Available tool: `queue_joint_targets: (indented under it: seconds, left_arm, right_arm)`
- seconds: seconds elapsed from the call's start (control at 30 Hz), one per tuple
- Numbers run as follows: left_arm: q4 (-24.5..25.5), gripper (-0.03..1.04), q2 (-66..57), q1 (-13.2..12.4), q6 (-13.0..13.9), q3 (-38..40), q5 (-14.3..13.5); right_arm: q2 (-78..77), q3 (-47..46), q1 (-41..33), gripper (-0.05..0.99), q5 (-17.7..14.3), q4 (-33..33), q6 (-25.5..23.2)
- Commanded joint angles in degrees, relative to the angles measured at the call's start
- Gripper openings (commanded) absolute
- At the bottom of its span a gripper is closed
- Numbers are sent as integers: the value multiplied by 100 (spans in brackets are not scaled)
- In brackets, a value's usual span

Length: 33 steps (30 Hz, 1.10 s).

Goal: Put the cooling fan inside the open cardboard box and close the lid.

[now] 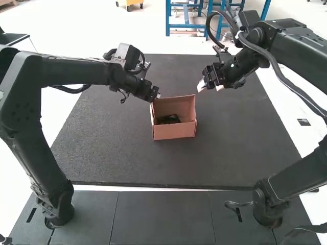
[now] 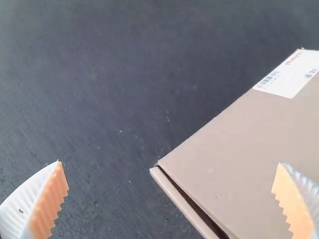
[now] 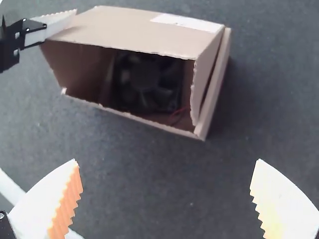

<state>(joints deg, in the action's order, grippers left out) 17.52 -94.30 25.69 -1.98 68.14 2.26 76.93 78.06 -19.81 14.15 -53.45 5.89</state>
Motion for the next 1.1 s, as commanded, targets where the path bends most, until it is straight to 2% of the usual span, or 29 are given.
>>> queue_joint_targets:
  seconds: [0.0,0.5,0.77,1.07]
  left_arm:
    - [6,97,-62,85,13,33,143]
    - [76,97,-53,542,-66,-310,178]
    - [-91,97,-62,560,-101,-521,178]
    - [-530,97,-97,560,-338,-934,169]
  right_arm:
    - [-99,-37,4,76,-27,19,70]
    - [95,-45,65,76,-27,160,140]
    - [103,-107,188,76,-18,168,184]
    - [103,-142,276,76,0,168,211]
